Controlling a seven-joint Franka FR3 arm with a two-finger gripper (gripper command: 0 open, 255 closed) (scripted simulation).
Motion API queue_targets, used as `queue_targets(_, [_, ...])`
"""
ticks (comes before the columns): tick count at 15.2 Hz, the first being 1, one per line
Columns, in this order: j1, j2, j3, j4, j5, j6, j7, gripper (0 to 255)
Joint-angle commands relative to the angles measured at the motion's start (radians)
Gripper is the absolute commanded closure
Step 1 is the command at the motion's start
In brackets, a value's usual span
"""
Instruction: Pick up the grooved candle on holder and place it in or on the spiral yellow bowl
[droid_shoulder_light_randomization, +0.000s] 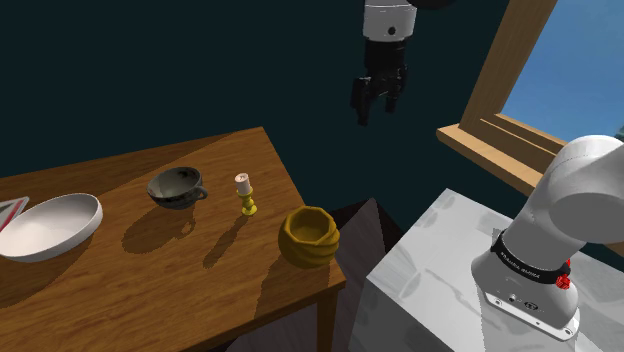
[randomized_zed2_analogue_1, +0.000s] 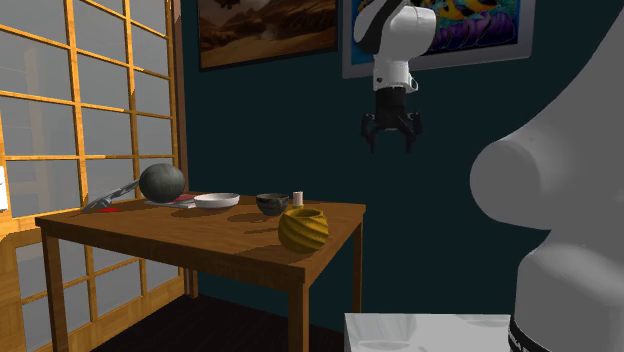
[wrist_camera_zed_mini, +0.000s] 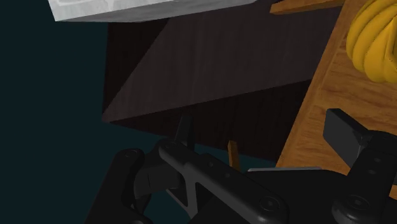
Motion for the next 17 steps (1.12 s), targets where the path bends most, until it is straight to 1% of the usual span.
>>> queue_targets(1, [0.008, 0.054, 0.032, 0.021, 0.007, 0.038, 0.038, 0])
queue_targets(5, [0.020, 0.181, 0.090, 0.082, 0.001, 0.111, 0.113, 0])
queue_targets(9, [0.031, 0.318, 0.143, 0.163, -0.026, 0.171, 0.193, 0])
queue_targets(13, [0.048, 0.464, 0.186, 0.264, -0.076, 0.214, 0.278, 0])
queue_targets(17, [0.079, 0.619, 0.212, 0.388, -0.142, 0.236, 0.364, 0])
